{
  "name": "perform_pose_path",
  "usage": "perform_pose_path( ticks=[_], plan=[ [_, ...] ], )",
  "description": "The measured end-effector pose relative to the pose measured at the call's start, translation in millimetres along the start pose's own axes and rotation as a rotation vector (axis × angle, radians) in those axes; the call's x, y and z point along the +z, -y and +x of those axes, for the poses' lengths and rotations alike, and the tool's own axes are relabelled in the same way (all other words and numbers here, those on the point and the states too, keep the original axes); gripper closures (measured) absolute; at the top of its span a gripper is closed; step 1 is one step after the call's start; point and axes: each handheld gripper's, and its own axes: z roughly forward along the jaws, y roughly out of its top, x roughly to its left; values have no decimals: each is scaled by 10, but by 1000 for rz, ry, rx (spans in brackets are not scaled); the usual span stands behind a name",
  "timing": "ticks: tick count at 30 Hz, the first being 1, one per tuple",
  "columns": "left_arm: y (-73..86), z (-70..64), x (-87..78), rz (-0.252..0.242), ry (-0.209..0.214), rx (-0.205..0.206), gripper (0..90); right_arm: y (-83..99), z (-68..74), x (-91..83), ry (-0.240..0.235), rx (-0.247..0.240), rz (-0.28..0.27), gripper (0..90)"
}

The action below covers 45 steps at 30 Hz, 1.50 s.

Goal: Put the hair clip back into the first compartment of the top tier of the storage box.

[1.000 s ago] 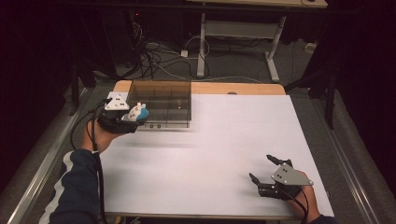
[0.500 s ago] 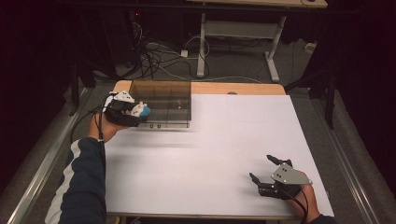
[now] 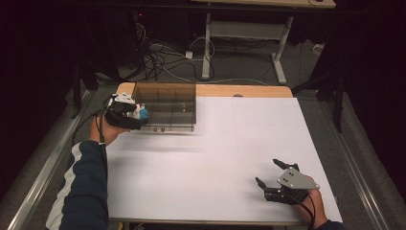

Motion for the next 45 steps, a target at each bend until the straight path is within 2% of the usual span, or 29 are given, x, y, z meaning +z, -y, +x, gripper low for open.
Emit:
perform_pose_path(
  ticks=[2,6,8,11,14,22,25,26,28,30,31,33,35,40,45],
  plan=[
    [6,2,-28,-20,11,-13,289,0,1,-2,-1,-1,0,179],
    [-7,-19,-23,-2,10,-6,320,0,-2,-3,-2,-1,-1,181],
    [-13,-23,-27,-10,24,-5,324,-1,1,-3,-2,-1,0,182],
    [-18,-35,-13,-6,2,-3,307,-1,6,-5,-5,-8,-1,183],
    [-10,-29,-31,-20,15,-11,284,-1,3,-3,-5,-6,0,184],
    [10,-30,-186,-126,35,-32,279,-3,8,-2,-6,-7,0,183],
    [27,-33,-238,-157,12,-40,385,-5,12,-4,-5,-10,0,183],
    [33,-33,-248,-161,0,-45,461,-6,14,-3,-5,-9,-1,183],
    [47,-28,-250,-157,-3,-55,608,-7,14,-3,-4,-8,-1,183],
    [64,-40,-236,-138,-20,-47,656,-8,15,-5,-4,-10,-3,183],
    [70,-41,-224,-135,-15,-44,708,-9,15,-6,-3,-9,-4,183],
    [87,-54,-192,-116,-28,-40,723,-9,15,-6,-3,-9,-4,183],
    [95,-67,-176,-120,-31,-38,723,-9,15,-6,-3,-9,-4,183],
    [70,-164,-143,-106,-85,15,723,-9,19,1,-5,-9,-1,183],
    [84,-234,-123,-114,-126,39,722,-12,25,-5,-4,-14,-2,184]
  ],
)
